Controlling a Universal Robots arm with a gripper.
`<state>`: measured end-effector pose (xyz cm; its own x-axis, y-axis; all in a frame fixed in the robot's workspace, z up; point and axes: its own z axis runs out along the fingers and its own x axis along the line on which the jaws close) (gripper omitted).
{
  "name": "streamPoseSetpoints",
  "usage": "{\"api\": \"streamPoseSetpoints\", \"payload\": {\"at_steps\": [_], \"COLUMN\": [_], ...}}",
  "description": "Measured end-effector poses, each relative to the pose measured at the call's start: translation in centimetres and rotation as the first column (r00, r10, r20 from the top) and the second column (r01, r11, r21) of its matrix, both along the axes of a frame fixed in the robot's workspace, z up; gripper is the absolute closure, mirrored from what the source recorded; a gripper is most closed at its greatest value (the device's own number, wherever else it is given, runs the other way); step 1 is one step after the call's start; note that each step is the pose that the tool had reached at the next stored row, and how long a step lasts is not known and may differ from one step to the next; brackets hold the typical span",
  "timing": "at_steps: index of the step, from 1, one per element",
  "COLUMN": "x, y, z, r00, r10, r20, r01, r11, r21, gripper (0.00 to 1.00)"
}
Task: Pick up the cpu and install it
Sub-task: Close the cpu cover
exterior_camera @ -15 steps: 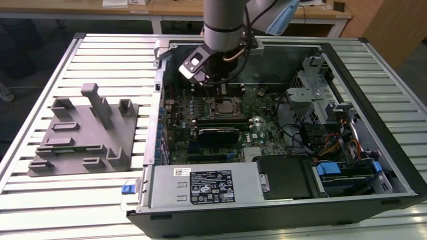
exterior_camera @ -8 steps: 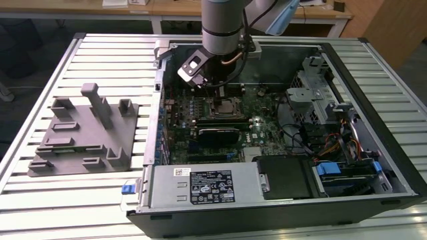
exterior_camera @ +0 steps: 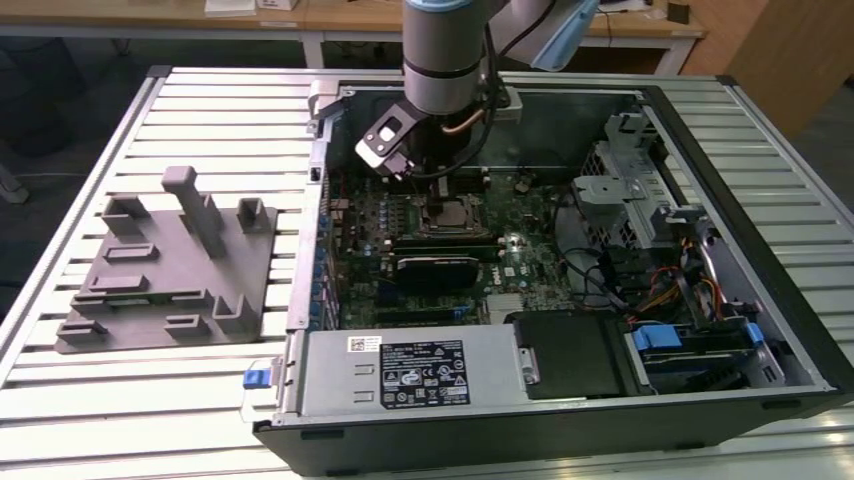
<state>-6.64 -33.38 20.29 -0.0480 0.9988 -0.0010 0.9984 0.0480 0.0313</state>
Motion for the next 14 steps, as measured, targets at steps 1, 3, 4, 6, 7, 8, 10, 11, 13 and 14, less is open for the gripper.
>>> {"api": "streamPoseSetpoints", "payload": {"at_steps": [1,3,4,6,7,8,10,11,13,14], "x": [0.00,0.00,0.00,0.01,0.06,0.15,0.36,0.45,0.63,0.71], "y": [0.00,0.00,0.00,-0.01,0.00,0.00,0.00,0.00,0.00,0.00], "z": [-0.07,-0.25,-0.30,-0.32,-0.34,-0.34,-0.35,-0.35,-0.34,-0.34], "r00": [1.0000,1.0000,1.0000,1.0000,1.0000,1.0000,1.0000,1.0000,1.0000,1.0000], "r10": [0.000,0.000,0.000,0.000,0.000,0.000,0.000,0.000,0.000,0.000], "r20": [0.0001,0.0005,0.0005,0.0003,0.0005,0.0005,0.0008,0.0008,0.0006,0.0006], "r01": [0.000,0.000,0.000,0.000,0.000,0.000,0.000,0.000,0.000,0.000], "r11": [1.0000,1.0000,1.0000,1.0000,1.0000,1.0000,1.0000,1.0000,1.0000,1.0000], "r21": [0.0000,0.0000,-0.0001,-0.0003,-0.0001,0.0001,0.0018,0.0025,0.0042,0.0049], "gripper": [0.89,0.89,0.89,0.89,0.89,0.89,0.89,0.89,0.89,0.89]}}
